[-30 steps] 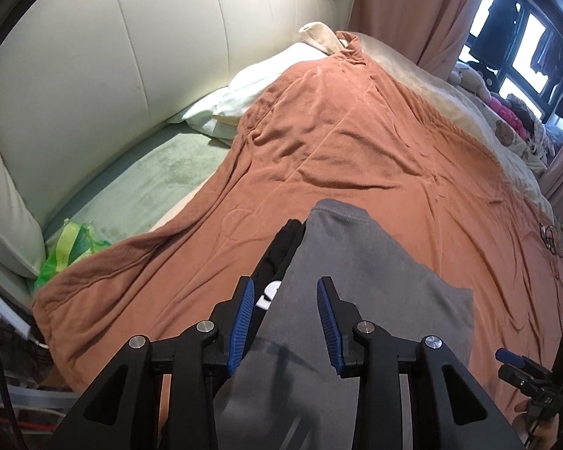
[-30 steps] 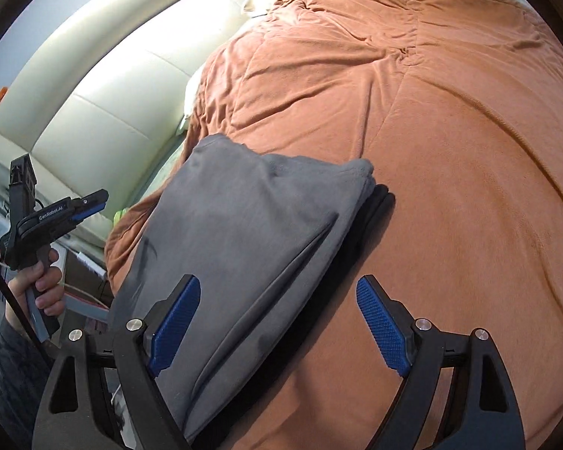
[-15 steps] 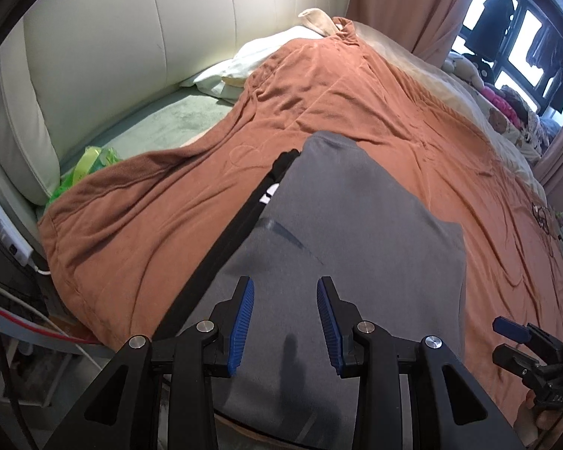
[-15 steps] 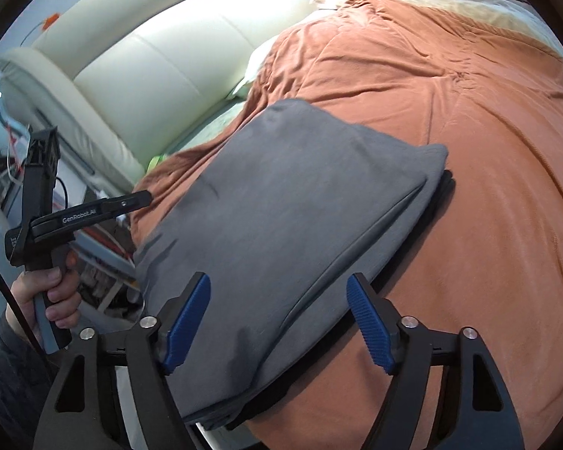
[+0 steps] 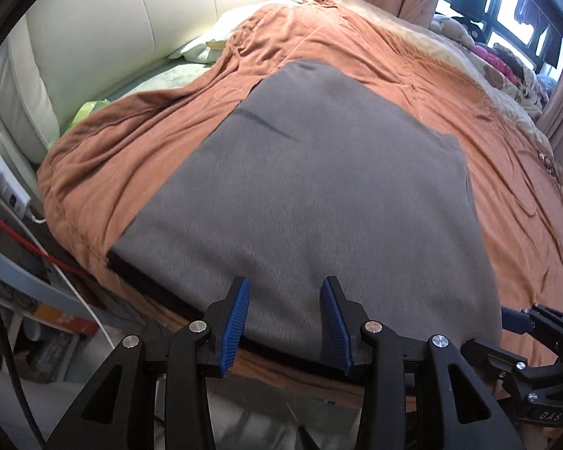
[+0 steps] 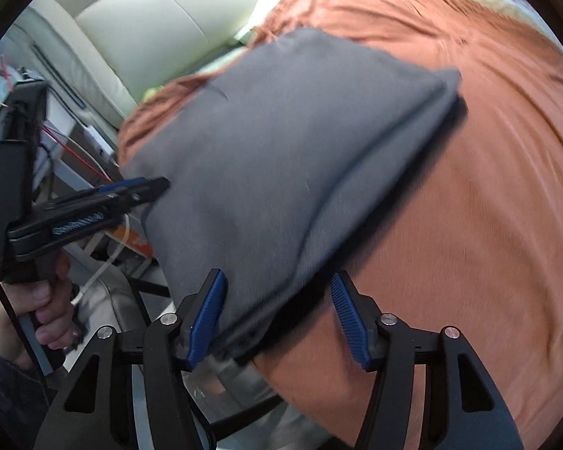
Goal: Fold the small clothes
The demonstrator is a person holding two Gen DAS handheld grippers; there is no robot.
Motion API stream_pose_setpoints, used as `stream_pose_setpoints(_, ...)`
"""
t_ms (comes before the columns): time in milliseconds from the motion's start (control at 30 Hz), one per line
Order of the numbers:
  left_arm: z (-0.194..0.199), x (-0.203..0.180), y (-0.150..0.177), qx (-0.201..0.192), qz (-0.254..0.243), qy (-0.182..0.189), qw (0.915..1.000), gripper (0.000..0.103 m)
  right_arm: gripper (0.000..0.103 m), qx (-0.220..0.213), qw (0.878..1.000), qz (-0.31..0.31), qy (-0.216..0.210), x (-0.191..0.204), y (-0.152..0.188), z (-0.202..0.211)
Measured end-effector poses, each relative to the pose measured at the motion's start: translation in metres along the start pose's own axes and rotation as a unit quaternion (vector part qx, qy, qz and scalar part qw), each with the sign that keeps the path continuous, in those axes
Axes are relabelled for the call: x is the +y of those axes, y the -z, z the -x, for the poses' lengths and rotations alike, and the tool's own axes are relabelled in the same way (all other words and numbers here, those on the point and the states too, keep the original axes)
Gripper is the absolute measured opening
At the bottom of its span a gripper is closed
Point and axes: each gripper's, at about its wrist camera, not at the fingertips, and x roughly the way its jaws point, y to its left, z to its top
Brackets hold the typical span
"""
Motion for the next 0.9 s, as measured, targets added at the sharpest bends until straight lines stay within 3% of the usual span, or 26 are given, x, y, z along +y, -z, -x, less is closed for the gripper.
stream_pose_setpoints(233,0.008,-0.013,0.025,0.011,-0.013,0.012,0.9998,0.047,0.057,-0.01,0.999,-0.036,-0.013,-0.001,0.016,0.012)
stream_pose_setpoints(333,0.021,-0.014,0.034,0.005,0.0,0.039,0.9992,0.047,0.057,-0.026,0.999,-0.04,-0.015,0.002,0.022,0.027)
stream_pose_setpoints(900,0.12,-0.041,0.07,-0.079,-0.011,0.078,0.9938,0.049,0.057,-0.119,0.992,-0.022,0.028,0.017,0.089,0.141)
